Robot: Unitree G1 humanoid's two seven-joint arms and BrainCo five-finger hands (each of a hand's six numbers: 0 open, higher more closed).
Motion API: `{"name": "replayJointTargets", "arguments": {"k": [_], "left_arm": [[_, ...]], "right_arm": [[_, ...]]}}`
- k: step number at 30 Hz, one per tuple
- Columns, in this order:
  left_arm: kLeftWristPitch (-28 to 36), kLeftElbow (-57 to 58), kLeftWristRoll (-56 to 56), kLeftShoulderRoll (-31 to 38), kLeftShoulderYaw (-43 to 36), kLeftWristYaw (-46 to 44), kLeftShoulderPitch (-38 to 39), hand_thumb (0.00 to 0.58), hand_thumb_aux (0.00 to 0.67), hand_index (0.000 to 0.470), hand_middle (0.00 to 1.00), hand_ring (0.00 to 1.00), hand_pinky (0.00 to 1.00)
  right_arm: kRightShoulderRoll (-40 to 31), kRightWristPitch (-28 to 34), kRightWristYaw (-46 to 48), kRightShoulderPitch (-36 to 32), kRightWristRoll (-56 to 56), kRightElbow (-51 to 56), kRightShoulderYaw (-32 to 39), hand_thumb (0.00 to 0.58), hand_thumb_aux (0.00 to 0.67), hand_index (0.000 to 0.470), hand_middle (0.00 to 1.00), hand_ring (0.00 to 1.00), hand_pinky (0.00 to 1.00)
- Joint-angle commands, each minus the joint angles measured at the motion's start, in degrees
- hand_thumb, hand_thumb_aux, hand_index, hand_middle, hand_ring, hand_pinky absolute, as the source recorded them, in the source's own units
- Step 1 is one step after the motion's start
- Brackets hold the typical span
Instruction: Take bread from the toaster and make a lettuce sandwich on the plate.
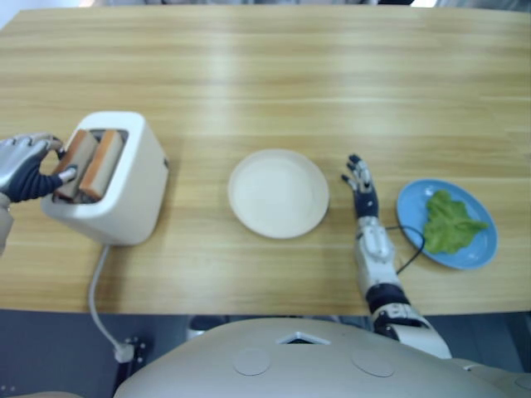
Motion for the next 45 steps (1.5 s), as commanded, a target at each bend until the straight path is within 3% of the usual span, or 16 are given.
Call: {"name": "replayJointTargets", "arguments": {"k": [1,10,20,23,28,31,36,40,45], "left_arm": [[-1.4,-1.3,-2.6,-1.4,1.5,-0.6,-1.1,0.58,0.67,0.46,1.0,1.0,1.0],[-3.0,0.4,-7.6,-3.5,3.0,0.6,-5.3,0.58,0.67,0.46,1.0,1.0,1.0],[-3.5,-6.6,-30.0,-9.5,18.4,7.8,-25.3,0.58,0.67,0.46,1.0,1.0,1.0],[-6.4,-13.0,-26.1,-10.6,17.8,10.7,-27.6,0.58,0.67,0.46,1.0,1.0,1.0],[-6.5,-16.6,-24.7,-16.0,2.1,11.5,-32.9,0.58,0.67,0.46,1.0,1.0,1.0],[-4.0,-14.0,-25.4,-24.1,-14.6,9.0,-36.2,0.58,0.67,0.46,1.0,1.0,1.0],[-0.3,-7.1,-24.5,-36.6,-33.3,6.1,-35.9,0.58,0.67,0.46,1.0,1.0,1.0],[-0.4,2.3,-24.1,-42.3,-41.0,4.5,-34.0,0.58,0.67,0.46,1.0,1.0,1.0],[-1.6,11.2,-21.4,-41.8,-45.1,2.3,-35.0,0.58,0.67,0.46,1.0,1.0,1.0]], "right_arm": [[0.0,2.2,-0.4,1.3,-0.3,2.0,0.1,0.0,0.0,0.0,0.0,0.0,0.0],[-0.1,2.6,-0.7,1.5,-0.5,2.2,0.2,0.0,0.0,0.0,0.0,0.0,0.0],[0.2,2.9,-1.3,1.3,-0.8,2.9,0.5,0.0,0.0,0.0,0.0,0.0,0.0],[0.5,3.1,-1.5,1.0,-1.0,3.2,0.8,0.0,0.0,0.0,0.0,0.0,0.0],[0.9,3.3,-1.7,0.3,-1.4,3.9,1.2,0.0,0.0,0.0,0.0,0.0,0.0],[0.7,2.9,-2.6,-0.3,-1.3,3.6,0.7,0.0,0.0,0.0,0.0,0.0,0.0],[-0.3,2.8,-3.5,-1.2,1.0,2.9,-2.0,0.0,0.0,0.0,0.0,0.0,0.0],[-2.0,2.9,-3.8,-0.7,1.7,2.0,-3.4,0.0,0.0,0.0,0.0,0.0,0.0],[-2.5,3.3,-3.2,-0.6,2.5,2.3,-4.2,0.0,0.0,0.0,0.0,0.0,0.0]]}}
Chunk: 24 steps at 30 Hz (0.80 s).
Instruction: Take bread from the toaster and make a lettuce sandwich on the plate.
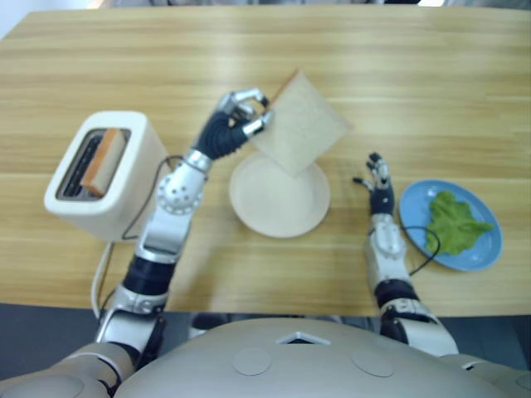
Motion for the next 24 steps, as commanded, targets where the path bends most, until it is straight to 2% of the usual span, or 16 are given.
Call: {"name": "replayJointTargets", "arguments": {"k": [1,10,13,15,19,24], "left_arm": [[-0.7,7.9,3.0,0.8,-3.5,-2.6,-1.4,0.58,0.67,0.46,1.0,1.0,1.0],[-4.9,34.6,9.6,2.6,-10.5,-6.7,-8.5,0.58,0.67,0.46,1.0,1.0,1.0],[-3.9,40.3,11.7,3.7,-12.0,-8.9,-11.4,0.58,0.67,0.46,1.0,1.0,1.0],[-3.7,43.6,12.6,4.1,-12.6,-9.5,-13.0,0.58,0.67,0.46,1.0,1.0,1.0],[-5.5,49.3,17.2,4.4,-14.3,-5.1,-16.8,0.58,0.67,0.46,1.0,1.0,1.0],[-6.7,48.7,21.8,5.3,-15.3,-0.6,-19.0,0.58,0.67,0.46,1.0,1.0,1.0]], "right_arm": [[0.3,1.7,0.3,1.0,1.0,1.1,-0.7,0.0,0.0,0.0,0.0,0.0,0.0],[0.7,2.2,0.5,0.9,0.9,0.7,-0.3,0.0,0.0,0.0,0.0,0.0,0.0],[0.6,2.3,0.7,1.2,0.9,0.7,-0.4,0.0,0.0,0.0,0.0,0.0,0.0],[0.5,2.3,0.6,1.3,0.8,0.5,-0.4,0.0,0.0,0.0,0.0,0.0,0.0],[0.7,2.5,0.5,1.6,0.6,0.1,-0.3,0.0,0.0,0.0,0.0,0.0,0.0],[0.9,2.6,0.7,2.1,0.5,-0.5,0.1,0.0,0.0,0.0,0.0,0.0,0.0]]}}
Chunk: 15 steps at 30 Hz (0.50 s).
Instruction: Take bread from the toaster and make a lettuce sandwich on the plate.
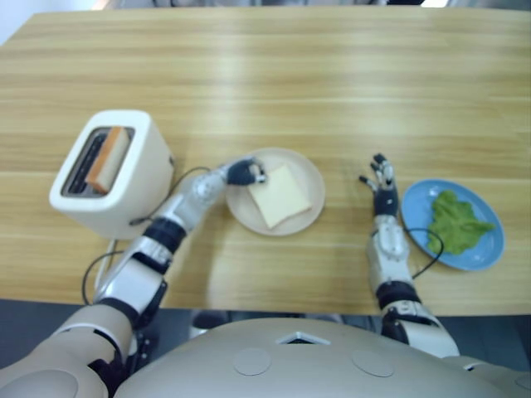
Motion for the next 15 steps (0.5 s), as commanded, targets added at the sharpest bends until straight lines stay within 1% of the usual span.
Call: {"name": "replayJointTargets", "arguments": {"k": [1,2,3,4,5,6,10,15], "left_arm": [[-0.8,-0.9,3.8,1.5,-1.1,2.9,-1.3,0.58,0.67,0.46,1.0,1.0,1.0],[-0.8,-1.4,4.5,1.7,-1.3,3.3,-1.4,0.58,0.67,0.46,1.0,1.0,1.0],[-0.9,-1.7,5.5,2.0,-1.7,4.1,-1.6,0.555,0.531,0.364,1.0,1.0,1.0],[-1.1,-2.0,6.5,2.1,-2.0,5.2,-1.8,0.555,0.531,0.364,1.0,1.0,1.0],[-1.2,-2.4,7.4,2.2,-2.2,5.9,-1.8,0.0,0.0,0.0,0.42,0.42,0.42],[-1.2,-3.0,8.4,2.3,-2.5,6.6,-1.8,0.0,0.0,0.0,0.0,0.0,0.0],[0.4,-10.3,13.0,3.5,-3.0,9.9,0.0,0.0,0.0,0.0,0.0,0.0,0.0],[2.2,-28.1,18.0,6.6,0.4,13.4,4.3,0.0,0.0,0.0,0.0,0.0,0.0]], "right_arm": [[0.5,2.0,0.2,1.4,-0.2,0.7,0.4,0.0,0.0,0.0,0.0,0.0,0.0],[0.5,2.0,0.3,1.6,-0.2,0.6,0.4,0.0,0.0,0.0,0.0,0.0,0.0],[0.5,2.0,0.3,1.7,-0.1,0.6,0.4,0.0,0.0,0.0,0.0,0.0,0.0],[0.6,2.1,0.3,1.8,-0.1,0.4,0.4,0.0,0.0,0.0,0.0,0.0,0.0],[0.6,2.2,0.3,2.0,-0.1,0.2,0.4,0.0,0.0,0.0,0.0,0.0,0.0],[0.6,2.3,0.3,2.0,-0.2,0.0,0.5,0.0,0.0,0.0,0.0,0.0,0.0],[0.7,2.5,0.4,2.3,-0.3,-0.6,0.8,0.0,0.0,0.0,0.0,0.0,0.0],[0.5,2.5,0.0,2.8,-0.7,-1.4,1.1,0.0,0.0,0.0,0.0,0.0,0.0]]}}
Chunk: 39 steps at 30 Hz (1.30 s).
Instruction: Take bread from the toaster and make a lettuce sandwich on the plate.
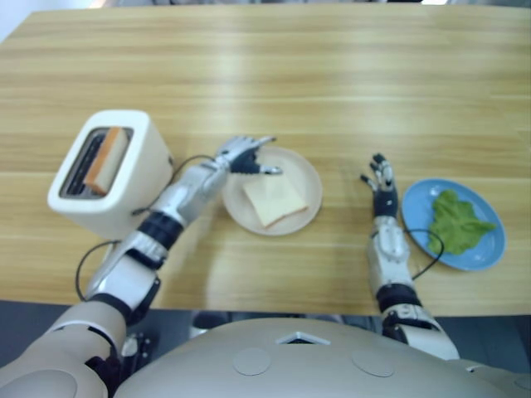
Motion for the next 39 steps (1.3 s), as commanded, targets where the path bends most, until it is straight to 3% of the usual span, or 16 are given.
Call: {"name": "replayJointTargets", "arguments": {"k": [1,5,11,14,17,24,29,34,39], "left_arm": [[1.6,-15.4,3.3,2.8,3.6,2.3,3.9,0.0,0.0,0.0,0.0,0.0,0.0],[0.8,-30.1,-9.5,2.2,11.8,-0.8,12.6,0.0,0.0,0.0,0.0,0.0,0.0],[8.4,-48.0,-21.2,7.1,27.3,-10.4,24.1,0.0,0.0,0.0,0.0,0.0,0.0],[9.8,-51.1,-23.7,11.7,34.5,-13.9,27.5,0.0,0.0,0.0,0.0,0.0,0.0],[9.9,-52.8,-29.3,11.4,37.3,-16.3,31.2,0.0,0.0,0.0,0.0,0.0,0.0],[8.3,-52.4,-38.4,0.4,31.0,-15.3,40.0,0.0,0.0,0.0,0.0,0.0,0.0],[6.4,-46.7,-39.6,-5.3,27.2,-13.7,42.1,0.0,0.0,0.0,0.0,0.0,0.0],[3.9,-40.7,-39.7,-8.1,25.5,-12.1,42.8,0.0,0.0,0.0,0.0,0.0,0.0],[0.9,-34.8,-38.6,-9.7,25.0,-9.5,43.7,0.0,0.0,0.0,0.0,0.0,0.0]], "right_arm": [[0.1,1.4,-0.5,1.9,-1.5,0.1,0.7,0.0,0.0,0.0,0.0,0.0,0.0],[0.0,0.5,-0.9,4.2,-4.1,-6.8,2.6,0.0,0.0,0.0,0.0,0.0,0.0],[0.4,1.4,-0.7,5.1,-5.0,-8.3,3.8,0.0,0.0,0.0,0.0,0.0,0.0],[0.9,0.9,-2.0,5.3,-5.6,-6.7,3.5,0.0,0.0,0.0,0.0,0.0,0.0],[0.8,1.0,-4.1,6.3,-8.4,-9.6,4.1,0.0,0.0,0.0,0.0,0.0,0.0],[-8.6,8.7,-8.6,16.6,-30.6,-45.3,0.3,0.0,0.0,0.0,0.0,0.0,0.0],[-17.5,13.1,-5.2,20.8,-32.9,-55.6,-7.7,0.0,0.0,0.0,0.0,0.0,0.0],[-25.8,12.7,-5.8,25.1,-36.6,-52.5,-14.2,0.0,0.0,0.0,0.0,0.0,0.0],[-36.5,14.0,-12.9,27.9,-49.2,-33.7,-10.3,0.0,0.0,0.0,0.0,0.0,0.0]]}}
